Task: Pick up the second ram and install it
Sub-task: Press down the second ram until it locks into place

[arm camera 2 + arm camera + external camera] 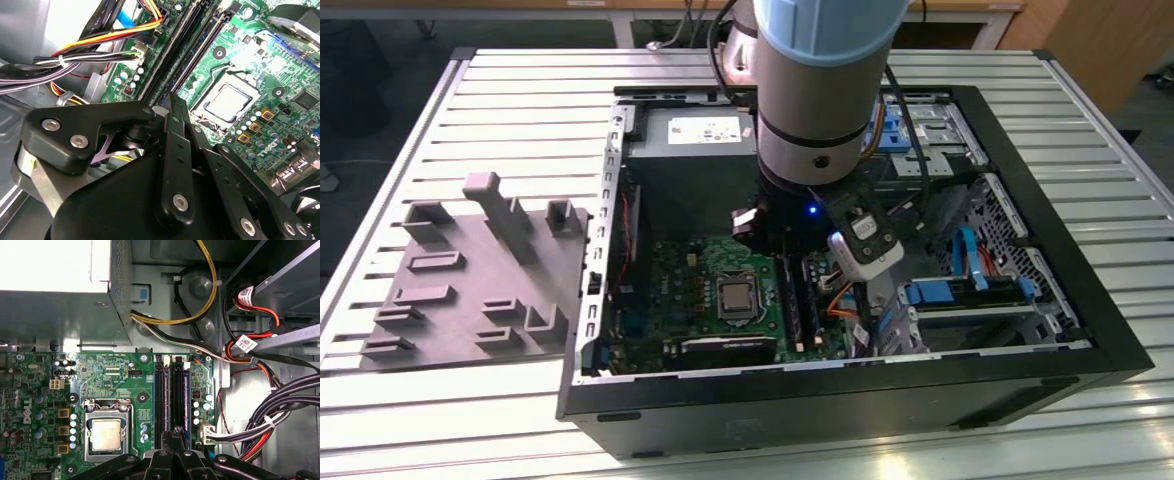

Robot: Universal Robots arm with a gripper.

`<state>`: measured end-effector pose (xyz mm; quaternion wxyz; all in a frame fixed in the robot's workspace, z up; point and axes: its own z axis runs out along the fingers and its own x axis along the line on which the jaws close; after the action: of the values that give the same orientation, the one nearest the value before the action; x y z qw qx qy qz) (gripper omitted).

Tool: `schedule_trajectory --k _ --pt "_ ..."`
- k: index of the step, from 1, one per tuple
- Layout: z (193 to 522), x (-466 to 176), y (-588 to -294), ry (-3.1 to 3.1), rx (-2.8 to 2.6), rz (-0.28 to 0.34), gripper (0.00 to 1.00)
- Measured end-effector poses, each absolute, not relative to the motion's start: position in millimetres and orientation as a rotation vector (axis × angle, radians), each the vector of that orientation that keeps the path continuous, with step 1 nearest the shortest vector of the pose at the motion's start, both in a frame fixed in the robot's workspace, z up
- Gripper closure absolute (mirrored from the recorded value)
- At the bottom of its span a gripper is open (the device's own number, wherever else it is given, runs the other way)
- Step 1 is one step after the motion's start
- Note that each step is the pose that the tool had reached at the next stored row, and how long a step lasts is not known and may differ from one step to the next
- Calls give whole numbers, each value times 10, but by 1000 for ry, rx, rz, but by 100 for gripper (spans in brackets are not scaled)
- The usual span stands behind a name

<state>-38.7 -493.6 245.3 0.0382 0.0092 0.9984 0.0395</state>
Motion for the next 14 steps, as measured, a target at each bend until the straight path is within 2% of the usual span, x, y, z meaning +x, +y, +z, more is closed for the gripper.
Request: schedule_trajectory --k 14 --pt "2446 -387 -4900 3063 28 122 89"
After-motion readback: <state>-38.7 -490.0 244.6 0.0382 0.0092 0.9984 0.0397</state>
